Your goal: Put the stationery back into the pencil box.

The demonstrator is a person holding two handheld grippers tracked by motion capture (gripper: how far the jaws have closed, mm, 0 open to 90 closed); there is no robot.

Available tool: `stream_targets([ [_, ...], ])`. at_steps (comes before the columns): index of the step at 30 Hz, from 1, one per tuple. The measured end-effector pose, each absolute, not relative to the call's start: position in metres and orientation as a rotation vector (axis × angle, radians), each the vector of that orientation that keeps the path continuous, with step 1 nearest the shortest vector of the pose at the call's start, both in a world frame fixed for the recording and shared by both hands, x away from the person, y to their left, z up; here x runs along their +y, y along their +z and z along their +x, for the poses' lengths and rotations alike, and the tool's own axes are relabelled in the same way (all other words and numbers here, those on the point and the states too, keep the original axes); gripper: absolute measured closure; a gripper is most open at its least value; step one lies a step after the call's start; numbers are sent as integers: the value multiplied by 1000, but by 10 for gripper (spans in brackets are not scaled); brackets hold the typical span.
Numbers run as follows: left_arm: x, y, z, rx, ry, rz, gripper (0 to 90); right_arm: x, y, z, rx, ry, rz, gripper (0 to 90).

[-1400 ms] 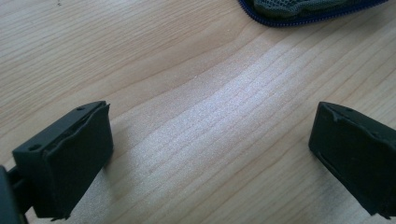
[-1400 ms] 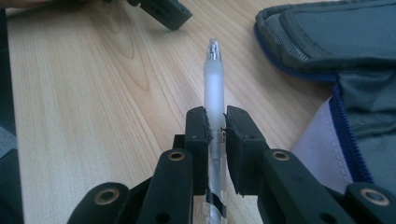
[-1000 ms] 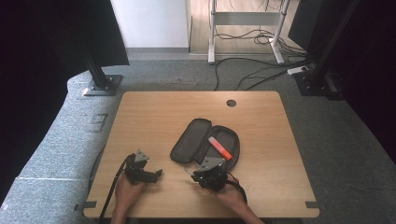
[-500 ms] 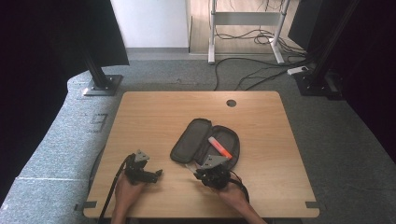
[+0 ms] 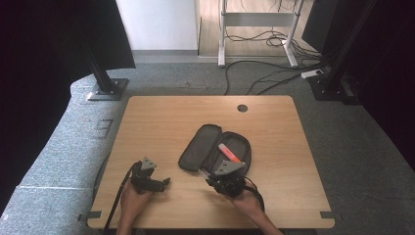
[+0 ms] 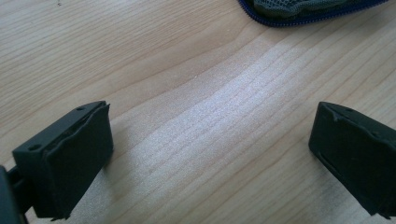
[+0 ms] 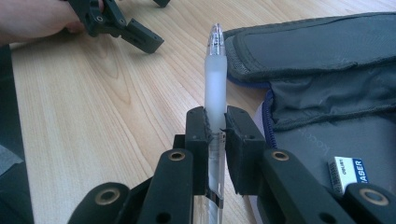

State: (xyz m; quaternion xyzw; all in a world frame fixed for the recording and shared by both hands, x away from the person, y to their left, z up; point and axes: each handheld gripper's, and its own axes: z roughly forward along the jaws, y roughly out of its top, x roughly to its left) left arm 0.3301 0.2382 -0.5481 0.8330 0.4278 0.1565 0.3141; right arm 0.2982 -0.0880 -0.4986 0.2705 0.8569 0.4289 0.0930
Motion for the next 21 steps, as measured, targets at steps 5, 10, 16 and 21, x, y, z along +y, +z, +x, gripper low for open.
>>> stream_targets([
  [5, 238, -548, 330, 1128, 412, 2196, 0, -90, -496, 299, 2537, 1283, 807, 785],
  [10, 238, -548, 330, 1128, 412, 2196, 0, -93, -493, 300, 2531, 1289, 809, 785],
  [16, 238, -548, 330, 1128, 413, 2196, 0, -96, -488, 300, 2521, 1284, 809, 785],
  [21, 238, -548, 330, 1128, 412, 2196, 0, -98, -483, 302, 2517, 1276, 807, 785],
])
